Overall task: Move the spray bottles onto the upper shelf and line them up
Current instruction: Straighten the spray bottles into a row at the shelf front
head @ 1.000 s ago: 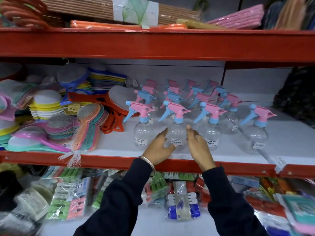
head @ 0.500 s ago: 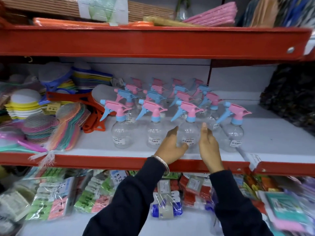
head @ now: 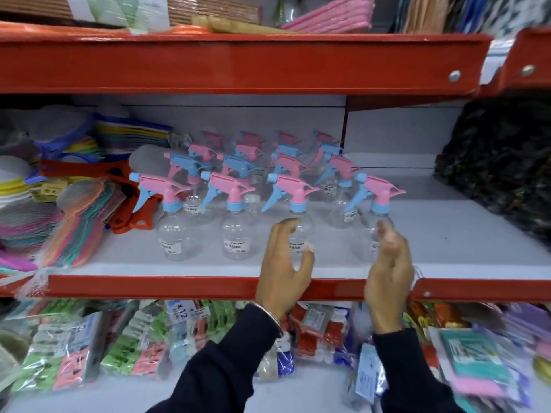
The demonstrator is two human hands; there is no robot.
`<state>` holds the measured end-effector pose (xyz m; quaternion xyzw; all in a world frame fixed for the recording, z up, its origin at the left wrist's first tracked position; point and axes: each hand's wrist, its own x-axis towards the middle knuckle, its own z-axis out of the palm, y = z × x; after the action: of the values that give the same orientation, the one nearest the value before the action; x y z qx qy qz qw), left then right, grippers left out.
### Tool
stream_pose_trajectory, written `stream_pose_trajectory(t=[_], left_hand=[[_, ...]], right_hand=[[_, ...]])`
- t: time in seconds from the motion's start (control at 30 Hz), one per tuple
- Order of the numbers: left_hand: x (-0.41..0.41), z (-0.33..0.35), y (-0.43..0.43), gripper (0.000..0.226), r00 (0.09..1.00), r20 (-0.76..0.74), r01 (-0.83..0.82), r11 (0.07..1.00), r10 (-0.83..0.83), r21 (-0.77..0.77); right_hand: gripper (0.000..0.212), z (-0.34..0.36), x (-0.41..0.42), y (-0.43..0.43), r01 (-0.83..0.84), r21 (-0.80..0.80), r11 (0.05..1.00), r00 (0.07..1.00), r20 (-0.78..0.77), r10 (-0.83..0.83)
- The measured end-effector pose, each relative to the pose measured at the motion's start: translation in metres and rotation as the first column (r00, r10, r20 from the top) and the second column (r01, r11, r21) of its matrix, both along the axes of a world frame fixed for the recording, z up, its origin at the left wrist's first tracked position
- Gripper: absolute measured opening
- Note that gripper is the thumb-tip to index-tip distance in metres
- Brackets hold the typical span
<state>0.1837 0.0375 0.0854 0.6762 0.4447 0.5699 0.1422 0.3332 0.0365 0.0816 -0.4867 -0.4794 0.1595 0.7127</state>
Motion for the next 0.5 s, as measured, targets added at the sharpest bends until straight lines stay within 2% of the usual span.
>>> stream_pose_trajectory(t=[0.03, 0.1, 0.2, 0.3, 0.37, 0.5], left_hand=[[0.01, 0.0, -0.001, 0.043, 0.999, -0.025, 0.046, 0.999, -0.046, 0.001], [0.029, 0.005, 0.004, 0.048, 0.982, -0.078, 0.161, 0.979, -0.171, -0.123], [0.052, 0.014, 0.022, 0.063, 0.939, -0.132, 0.251, 0.894, -0.318, -0.371], [0.065, 0.021, 0.036, 0.077, 0.914, -0.1, 0.283, 0.797, -0.392, -0.534], [0.068, 0.021, 0.042, 0.082, 0.906, -0.08, 0.295, 0.756, -0.415, -0.584], [0.057, 0.011, 0.043, 0.086, 0.914, -0.053, 0.3, 0.757, -0.403, -0.581]], right_hand=[[0.053, 0.0, 0.011, 0.001, 0.045, 0.001, 0.999, 0.999, 0.003, -0.045], [0.059, 0.004, 0.03, 0.005, 0.048, -0.091, 0.995, 0.999, 0.013, -0.047], [0.064, 0.011, 0.046, 0.016, -0.065, -0.227, 0.972, 0.996, 0.049, 0.078], [0.073, 0.015, 0.052, 0.024, -0.111, -0.295, 0.949, 0.987, 0.079, 0.14], [0.077, 0.016, 0.053, 0.027, -0.168, -0.326, 0.93, 0.983, 0.021, 0.185], [0.066, 0.021, 0.052, 0.025, -0.254, -0.345, 0.904, 0.967, -0.058, 0.25]])
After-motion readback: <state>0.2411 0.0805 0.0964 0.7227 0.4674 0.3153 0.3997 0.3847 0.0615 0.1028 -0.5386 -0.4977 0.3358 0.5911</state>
